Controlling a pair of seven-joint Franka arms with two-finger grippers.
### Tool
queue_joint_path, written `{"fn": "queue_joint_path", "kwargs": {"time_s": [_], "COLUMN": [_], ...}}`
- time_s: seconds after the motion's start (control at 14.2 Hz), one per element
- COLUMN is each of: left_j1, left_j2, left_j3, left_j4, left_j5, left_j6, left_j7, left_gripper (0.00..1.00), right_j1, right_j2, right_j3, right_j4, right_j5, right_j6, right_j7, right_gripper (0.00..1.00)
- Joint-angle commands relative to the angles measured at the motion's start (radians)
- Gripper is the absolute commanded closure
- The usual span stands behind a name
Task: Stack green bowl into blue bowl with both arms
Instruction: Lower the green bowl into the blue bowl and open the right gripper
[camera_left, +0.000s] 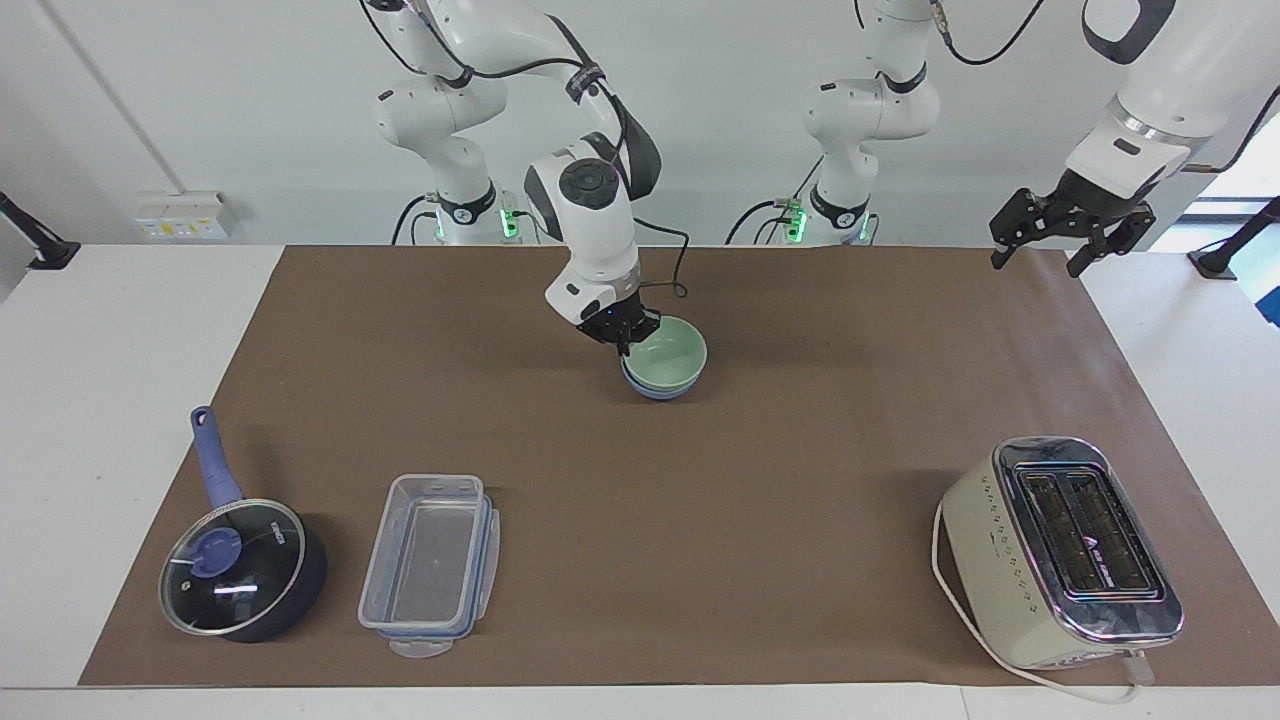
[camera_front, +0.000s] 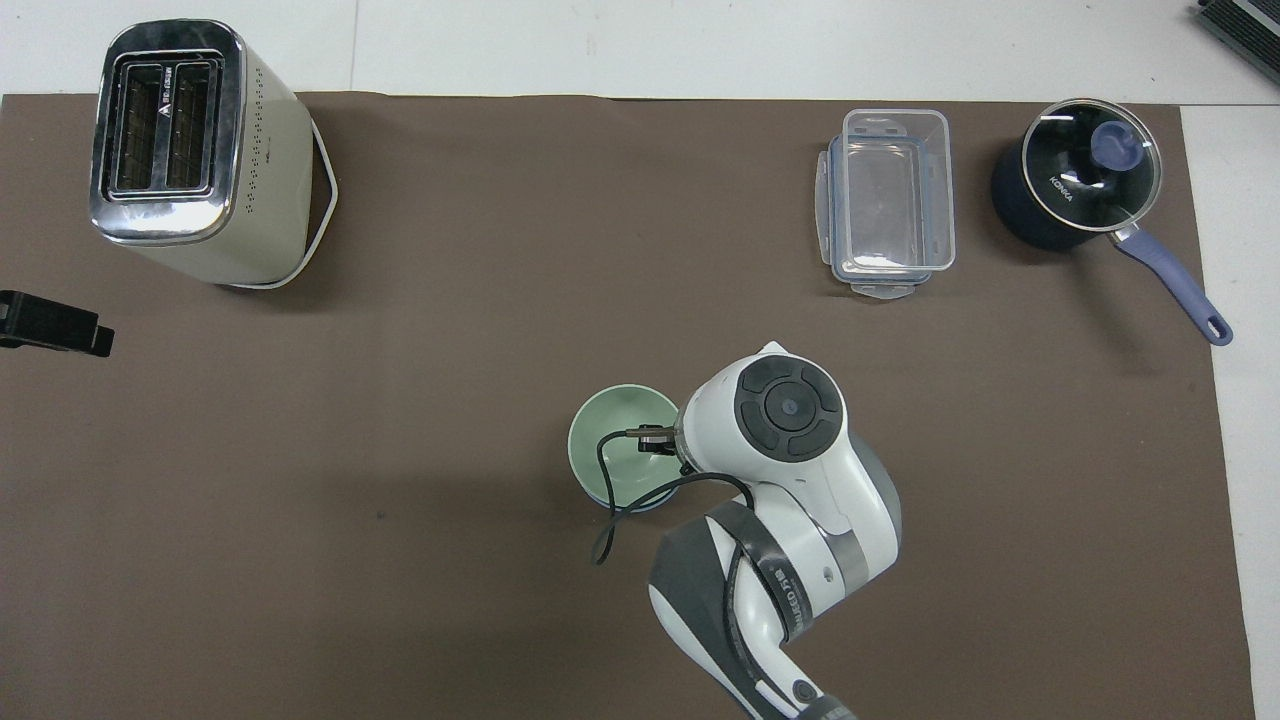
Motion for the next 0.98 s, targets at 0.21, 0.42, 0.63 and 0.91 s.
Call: {"fn": "queue_joint_path", "kwargs": {"time_s": [0.21,0.42,0.63,0.91], "left_j1": [0.006,0.006,0.006,0.006], "left_j2": [-0.019,-0.019,-0.019,-0.019], "left_j3": [-0.006,-0.006,-0.006,-0.006], "left_j4": [-0.018,-0.018,-0.018,-0.018], "left_j5": [0.022,0.022,0.022,0.022], "left_j6": [-0.007,-0.007,-0.008,-0.007], "left_j7": [-0.012,-0.012,-0.012,-0.012], "left_gripper": [0.0,0.0,0.0,0.0], "right_j1": [-0.003,-0.003,-0.003,-0.003], "right_j2": [-0.006,0.002,0.003,0.009], "right_j3": [0.002,0.002,0.002,0.002], "right_j4": [-0.019,-0.021,-0.021,-0.01], "right_j5": [0.022,0.022,0.022,0.022], "right_j6": [0.026,0.027,0.027,0.027], "right_j7": [-0.041,-0.043,-0.043,-0.035], "right_gripper": [1.0,1.0,1.0,0.7]}}
